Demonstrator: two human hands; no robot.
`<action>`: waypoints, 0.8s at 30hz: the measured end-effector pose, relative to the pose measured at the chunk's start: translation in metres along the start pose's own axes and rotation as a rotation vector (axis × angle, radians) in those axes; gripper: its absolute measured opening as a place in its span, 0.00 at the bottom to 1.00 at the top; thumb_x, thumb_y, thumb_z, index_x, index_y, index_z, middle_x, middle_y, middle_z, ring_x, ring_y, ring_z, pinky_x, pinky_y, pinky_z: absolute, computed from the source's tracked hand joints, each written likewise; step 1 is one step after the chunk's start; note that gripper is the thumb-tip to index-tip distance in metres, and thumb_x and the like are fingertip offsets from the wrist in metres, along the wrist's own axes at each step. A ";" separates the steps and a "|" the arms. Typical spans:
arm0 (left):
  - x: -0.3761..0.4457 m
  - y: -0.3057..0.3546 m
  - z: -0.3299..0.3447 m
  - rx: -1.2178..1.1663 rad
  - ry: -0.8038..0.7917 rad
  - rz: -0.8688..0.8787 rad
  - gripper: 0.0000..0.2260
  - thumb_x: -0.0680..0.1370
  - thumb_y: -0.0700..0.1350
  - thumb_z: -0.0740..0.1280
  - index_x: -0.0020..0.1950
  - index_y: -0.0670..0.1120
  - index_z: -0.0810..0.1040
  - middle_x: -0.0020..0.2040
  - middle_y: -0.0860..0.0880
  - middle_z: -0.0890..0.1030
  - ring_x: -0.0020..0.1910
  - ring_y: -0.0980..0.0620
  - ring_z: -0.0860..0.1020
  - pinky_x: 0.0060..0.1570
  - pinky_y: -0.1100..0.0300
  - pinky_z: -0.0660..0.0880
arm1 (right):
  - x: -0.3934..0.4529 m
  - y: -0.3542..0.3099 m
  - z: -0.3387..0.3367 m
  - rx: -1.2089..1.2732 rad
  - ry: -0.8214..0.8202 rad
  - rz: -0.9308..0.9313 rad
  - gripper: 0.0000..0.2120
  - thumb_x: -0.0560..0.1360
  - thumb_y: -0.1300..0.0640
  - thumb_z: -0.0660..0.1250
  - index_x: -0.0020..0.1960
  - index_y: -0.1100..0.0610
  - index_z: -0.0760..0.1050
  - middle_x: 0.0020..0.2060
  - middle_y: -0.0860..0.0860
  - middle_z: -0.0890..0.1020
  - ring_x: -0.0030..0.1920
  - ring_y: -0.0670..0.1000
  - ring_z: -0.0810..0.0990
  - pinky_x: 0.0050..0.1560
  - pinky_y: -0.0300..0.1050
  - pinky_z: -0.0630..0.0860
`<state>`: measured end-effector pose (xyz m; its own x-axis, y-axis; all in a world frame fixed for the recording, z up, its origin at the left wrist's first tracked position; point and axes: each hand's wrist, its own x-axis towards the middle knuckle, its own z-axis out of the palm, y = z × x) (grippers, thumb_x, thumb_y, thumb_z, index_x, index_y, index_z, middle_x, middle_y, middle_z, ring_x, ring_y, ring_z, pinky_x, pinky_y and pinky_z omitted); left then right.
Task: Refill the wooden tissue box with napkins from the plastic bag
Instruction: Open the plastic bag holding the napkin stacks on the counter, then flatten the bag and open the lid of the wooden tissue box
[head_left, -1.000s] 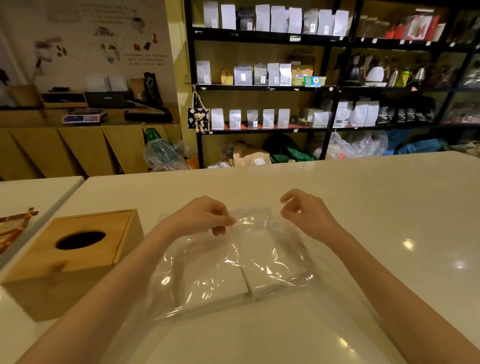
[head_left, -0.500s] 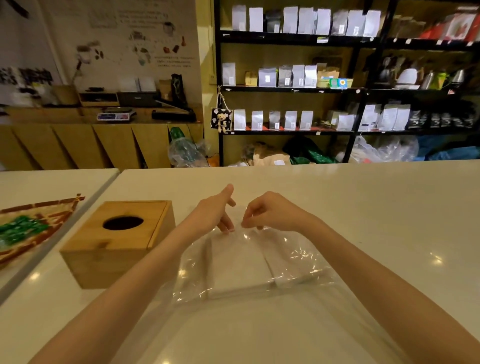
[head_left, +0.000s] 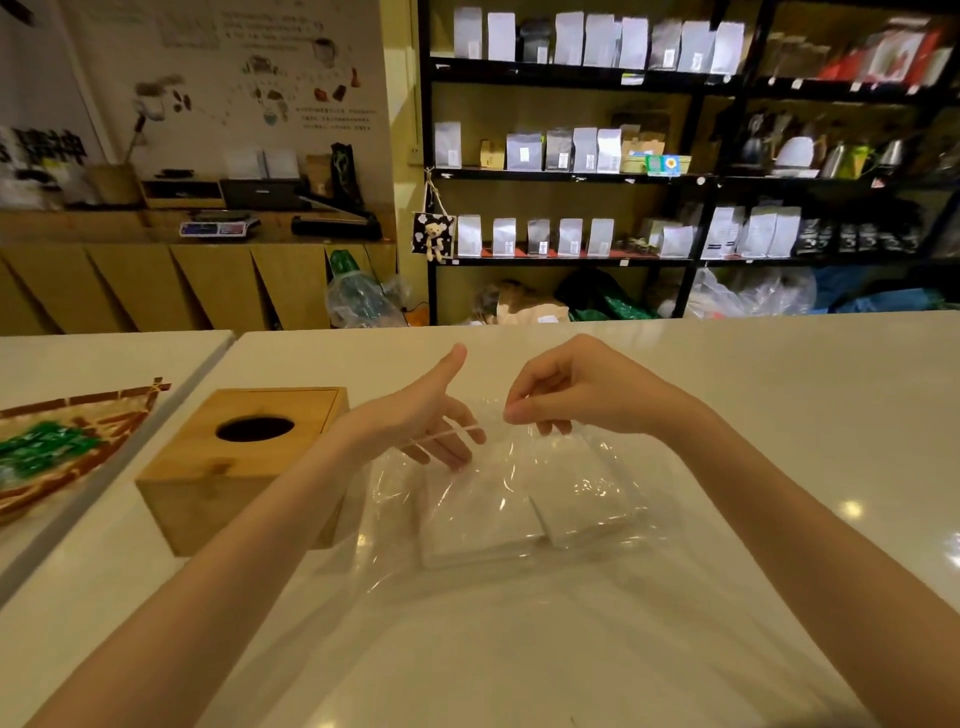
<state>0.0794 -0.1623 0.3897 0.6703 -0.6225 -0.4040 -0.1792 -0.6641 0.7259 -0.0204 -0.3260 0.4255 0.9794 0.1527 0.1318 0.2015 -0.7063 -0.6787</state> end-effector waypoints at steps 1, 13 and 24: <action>-0.003 0.001 -0.001 0.039 -0.042 -0.004 0.44 0.70 0.69 0.32 0.55 0.47 0.80 0.56 0.42 0.81 0.56 0.47 0.79 0.59 0.51 0.68 | -0.007 -0.005 -0.002 -0.010 -0.031 0.016 0.03 0.71 0.57 0.71 0.41 0.56 0.82 0.28 0.50 0.82 0.25 0.43 0.75 0.29 0.31 0.72; -0.039 -0.002 0.037 0.392 -0.062 0.026 0.29 0.76 0.64 0.50 0.68 0.49 0.70 0.73 0.50 0.65 0.72 0.48 0.63 0.73 0.52 0.54 | -0.103 -0.024 0.027 -0.005 -0.395 0.124 0.02 0.69 0.60 0.72 0.41 0.55 0.81 0.37 0.48 0.83 0.39 0.45 0.81 0.40 0.30 0.72; -0.058 -0.053 0.103 0.712 0.272 0.257 0.31 0.79 0.58 0.51 0.76 0.45 0.46 0.77 0.42 0.43 0.77 0.48 0.42 0.75 0.53 0.44 | -0.138 -0.003 0.064 0.007 -0.165 0.235 0.07 0.72 0.58 0.68 0.49 0.54 0.81 0.42 0.46 0.84 0.43 0.43 0.81 0.47 0.33 0.75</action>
<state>-0.0242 -0.1340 0.3169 0.6813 -0.7299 -0.0560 -0.7064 -0.6756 0.2110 -0.1571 -0.3011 0.3627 0.9842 0.0964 -0.1484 -0.0312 -0.7309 -0.6817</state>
